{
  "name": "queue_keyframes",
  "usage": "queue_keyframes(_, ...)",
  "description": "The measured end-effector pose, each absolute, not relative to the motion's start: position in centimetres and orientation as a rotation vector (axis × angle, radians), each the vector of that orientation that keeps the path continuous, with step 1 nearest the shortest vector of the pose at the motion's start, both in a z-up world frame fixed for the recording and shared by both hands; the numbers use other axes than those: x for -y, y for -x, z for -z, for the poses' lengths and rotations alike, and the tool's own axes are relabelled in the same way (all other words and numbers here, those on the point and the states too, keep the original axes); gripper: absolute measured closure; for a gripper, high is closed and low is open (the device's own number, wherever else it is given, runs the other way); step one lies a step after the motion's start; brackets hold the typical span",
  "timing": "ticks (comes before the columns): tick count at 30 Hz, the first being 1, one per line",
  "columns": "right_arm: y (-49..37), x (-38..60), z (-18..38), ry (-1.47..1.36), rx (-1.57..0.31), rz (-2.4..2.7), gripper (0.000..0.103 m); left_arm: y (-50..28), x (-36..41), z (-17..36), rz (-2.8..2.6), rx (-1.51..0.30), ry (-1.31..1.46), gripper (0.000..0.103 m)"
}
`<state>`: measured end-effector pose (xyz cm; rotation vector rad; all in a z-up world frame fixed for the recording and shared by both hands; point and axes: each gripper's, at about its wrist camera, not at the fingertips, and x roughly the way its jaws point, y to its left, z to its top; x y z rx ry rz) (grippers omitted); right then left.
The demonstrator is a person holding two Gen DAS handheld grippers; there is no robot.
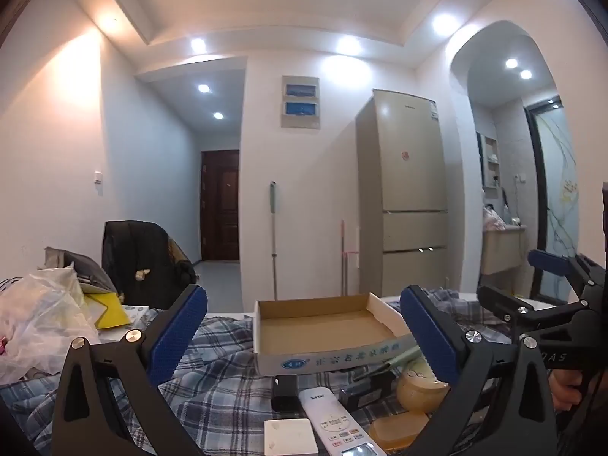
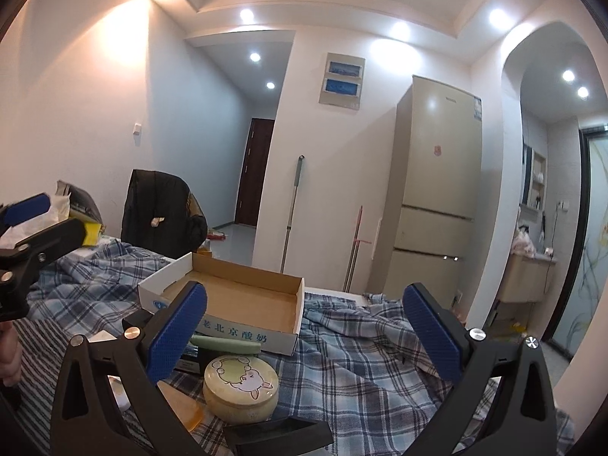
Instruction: Organize rigid objects
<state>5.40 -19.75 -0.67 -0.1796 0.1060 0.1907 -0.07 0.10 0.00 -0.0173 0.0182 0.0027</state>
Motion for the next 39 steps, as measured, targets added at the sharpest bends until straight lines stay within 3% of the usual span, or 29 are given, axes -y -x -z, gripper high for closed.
queue_keyframes(21, -6.5, 21.1, 0.6, 0.114, -0.173, -0.204, 0.0, -1.6, -0.3, 0.4, 0.001, -0.106, 0.023, 0.0)
queue_keyframes(24, -6.7, 21.3, 0.5, 0.1, -0.181, -0.203, 0.0, -1.4, -0.2, 0.4, -0.002, -0.043, -0.018, 0.0)
queue_keyframes(30, -7.2, 22.1, 0.5, 0.058, -0.216, -0.229, 0.0, -1.5, -0.9, 0.5, -0.022, -0.12, 0.068, 0.0)
queue_keyframes(39, -7.2, 22.8, 0.3, 0.026, -0.217, -0.238, 0.0, -0.9, -1.5, 0.3, -0.033, -0.079, 0.053, 0.0)
